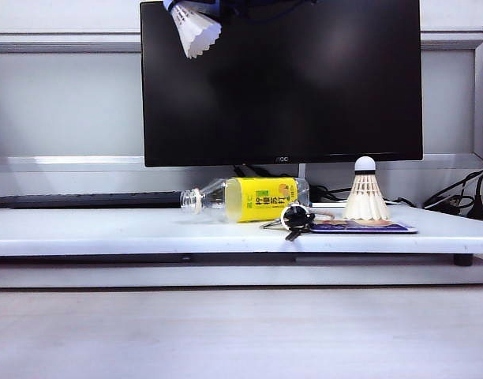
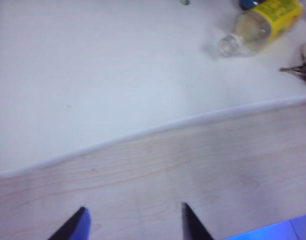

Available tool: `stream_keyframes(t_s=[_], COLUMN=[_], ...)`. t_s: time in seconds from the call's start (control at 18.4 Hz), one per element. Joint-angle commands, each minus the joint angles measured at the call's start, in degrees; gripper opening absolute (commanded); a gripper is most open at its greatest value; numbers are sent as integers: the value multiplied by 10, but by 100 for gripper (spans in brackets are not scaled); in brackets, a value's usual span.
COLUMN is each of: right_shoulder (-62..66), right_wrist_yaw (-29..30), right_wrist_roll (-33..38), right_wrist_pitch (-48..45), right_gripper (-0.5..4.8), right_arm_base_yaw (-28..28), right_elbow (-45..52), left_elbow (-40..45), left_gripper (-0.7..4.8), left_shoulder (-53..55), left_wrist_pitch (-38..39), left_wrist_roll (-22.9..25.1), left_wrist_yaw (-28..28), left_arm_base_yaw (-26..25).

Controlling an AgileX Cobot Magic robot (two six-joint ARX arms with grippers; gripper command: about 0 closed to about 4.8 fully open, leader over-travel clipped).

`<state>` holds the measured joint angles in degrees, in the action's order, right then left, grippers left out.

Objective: Stack the badminton balls on the table vertically.

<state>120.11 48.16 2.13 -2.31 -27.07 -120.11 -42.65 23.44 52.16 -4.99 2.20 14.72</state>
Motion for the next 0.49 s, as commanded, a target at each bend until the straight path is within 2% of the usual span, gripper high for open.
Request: stream_keyframes(t_s=[0.05, 0.49], right_shoulder=[-18, -98], right_wrist_yaw=[20, 32], right_wrist_roll=[9, 9], right_wrist_pitch=[-5, 6], right_gripper=[121, 121], right_arm_base_yaw=[14, 86], right_elbow=[-2, -2], left_elbow=[-2, -2], left_gripper=[246, 246], left_shoulder=[0, 0], left_wrist_pitch=[-4, -14], left_wrist_roll=[0, 0], left_wrist_yaw=[0, 0], left_arm_base_yaw=[0, 0])
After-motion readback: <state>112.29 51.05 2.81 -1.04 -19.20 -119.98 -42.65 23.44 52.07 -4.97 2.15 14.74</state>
